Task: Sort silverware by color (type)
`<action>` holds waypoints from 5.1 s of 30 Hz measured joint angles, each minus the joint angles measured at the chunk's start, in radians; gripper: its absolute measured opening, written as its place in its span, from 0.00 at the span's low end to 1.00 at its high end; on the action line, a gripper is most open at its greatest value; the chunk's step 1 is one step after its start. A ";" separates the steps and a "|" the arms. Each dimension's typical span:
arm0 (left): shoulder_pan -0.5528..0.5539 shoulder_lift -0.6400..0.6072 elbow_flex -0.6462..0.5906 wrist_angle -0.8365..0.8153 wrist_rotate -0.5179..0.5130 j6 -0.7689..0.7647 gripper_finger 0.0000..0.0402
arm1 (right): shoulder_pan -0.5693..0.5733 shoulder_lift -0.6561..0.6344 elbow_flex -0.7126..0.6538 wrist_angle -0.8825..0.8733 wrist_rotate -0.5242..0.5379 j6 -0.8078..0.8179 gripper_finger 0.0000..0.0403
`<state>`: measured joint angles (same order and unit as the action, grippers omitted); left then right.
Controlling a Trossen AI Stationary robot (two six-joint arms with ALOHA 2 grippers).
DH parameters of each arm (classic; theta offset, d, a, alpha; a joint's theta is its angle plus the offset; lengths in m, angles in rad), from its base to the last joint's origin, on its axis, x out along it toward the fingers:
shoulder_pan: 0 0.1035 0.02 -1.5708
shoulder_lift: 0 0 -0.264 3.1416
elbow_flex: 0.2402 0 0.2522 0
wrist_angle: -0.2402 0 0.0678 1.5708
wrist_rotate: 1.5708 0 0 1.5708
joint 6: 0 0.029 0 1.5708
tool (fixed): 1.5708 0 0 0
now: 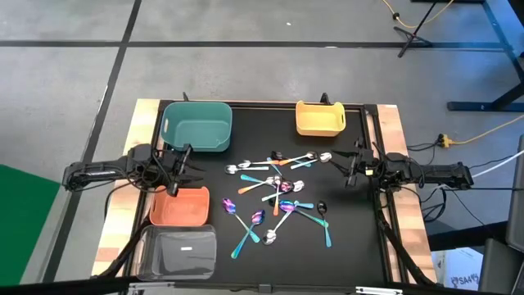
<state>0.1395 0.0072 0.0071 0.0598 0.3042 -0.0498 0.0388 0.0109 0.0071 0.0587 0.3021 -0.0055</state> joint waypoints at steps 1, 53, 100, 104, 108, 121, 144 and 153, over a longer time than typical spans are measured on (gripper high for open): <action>0.000 0.000 0.000 0.000 0.000 0.000 0.32 | 0.000 0.000 0.000 0.000 0.000 0.000 0.43; 0.000 0.000 0.000 0.087 -0.336 -0.259 0.51 | 0.000 0.000 0.000 0.000 0.000 0.000 0.43; -0.055 1.399 1.131 -0.186 -0.440 -0.097 0.52 | 0.000 0.000 0.000 0.000 0.000 0.000 0.43; -0.055 1.472 1.184 -0.243 -0.428 -0.073 0.52 | 0.000 0.000 0.000 0.000 0.000 0.000 0.43; -0.055 1.541 1.200 -0.275 -0.394 -0.069 0.52 | 0.000 0.000 0.000 0.000 0.000 0.000 0.43; -0.055 1.710 1.200 -0.406 -0.396 -0.015 0.52 | 0.000 0.000 0.000 0.000 0.000 0.000 0.43; -0.050 1.863 1.201 -0.512 -0.429 0.034 0.52 | 0.000 0.000 0.000 0.000 -0.001 0.000 0.43; -0.042 1.880 1.198 -0.527 -0.441 0.027 0.52 | 0.000 0.000 0.000 0.000 -0.001 0.000 0.43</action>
<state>0.0975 1.8873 1.2051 -0.4669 -0.1368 -0.0227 0.0387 0.0109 0.0071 0.0586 0.3015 -0.0051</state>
